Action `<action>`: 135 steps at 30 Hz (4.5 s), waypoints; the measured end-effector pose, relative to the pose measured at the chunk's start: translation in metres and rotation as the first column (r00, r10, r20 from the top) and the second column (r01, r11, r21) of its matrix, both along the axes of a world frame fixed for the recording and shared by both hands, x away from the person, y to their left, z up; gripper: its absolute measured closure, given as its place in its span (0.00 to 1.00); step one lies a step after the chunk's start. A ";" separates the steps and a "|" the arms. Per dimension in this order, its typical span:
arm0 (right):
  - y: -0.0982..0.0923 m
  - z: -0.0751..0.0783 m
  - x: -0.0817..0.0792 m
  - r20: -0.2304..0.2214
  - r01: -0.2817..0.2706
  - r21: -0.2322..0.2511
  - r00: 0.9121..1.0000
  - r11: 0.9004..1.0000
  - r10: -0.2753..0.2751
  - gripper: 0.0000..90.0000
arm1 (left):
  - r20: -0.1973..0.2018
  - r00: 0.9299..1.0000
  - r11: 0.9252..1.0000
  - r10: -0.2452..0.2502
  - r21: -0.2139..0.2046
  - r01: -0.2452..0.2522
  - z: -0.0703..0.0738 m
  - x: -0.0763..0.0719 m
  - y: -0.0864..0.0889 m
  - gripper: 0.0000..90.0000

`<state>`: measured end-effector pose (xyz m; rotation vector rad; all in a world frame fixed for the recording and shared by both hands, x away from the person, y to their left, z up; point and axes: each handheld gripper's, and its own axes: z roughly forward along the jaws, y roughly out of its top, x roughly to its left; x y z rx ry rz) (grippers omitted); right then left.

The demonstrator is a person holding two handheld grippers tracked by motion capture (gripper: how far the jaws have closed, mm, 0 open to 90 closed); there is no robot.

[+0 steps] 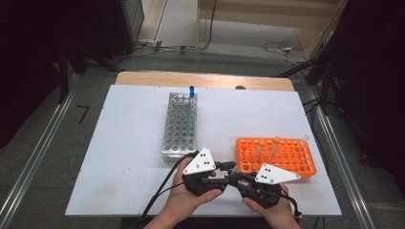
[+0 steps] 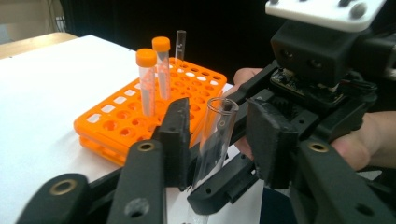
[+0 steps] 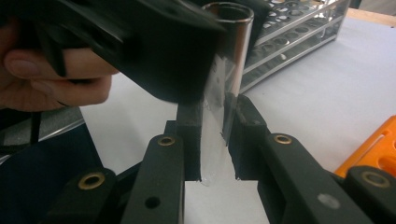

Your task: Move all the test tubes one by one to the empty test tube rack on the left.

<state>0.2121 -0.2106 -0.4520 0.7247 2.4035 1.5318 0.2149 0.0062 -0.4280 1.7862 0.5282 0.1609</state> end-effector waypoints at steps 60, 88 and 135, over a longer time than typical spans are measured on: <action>-0.101 0.005 0.024 0.004 0.137 0.037 0.991 0.990 -0.137 0.00 | 0.058 0.943 0.943 0.328 -0.070 -0.324 0.030 0.091 0.086 0.85; -0.108 -0.002 0.028 0.031 0.174 0.033 0.984 0.984 -0.175 0.00 | 0.093 0.881 0.885 0.464 -0.015 -0.465 0.033 0.167 0.094 0.85; -0.107 -0.006 0.030 0.012 0.159 0.016 0.987 0.987 -0.159 0.00 | 0.083 0.829 0.824 0.553 0.092 -0.559 0.001 0.198 0.087 0.84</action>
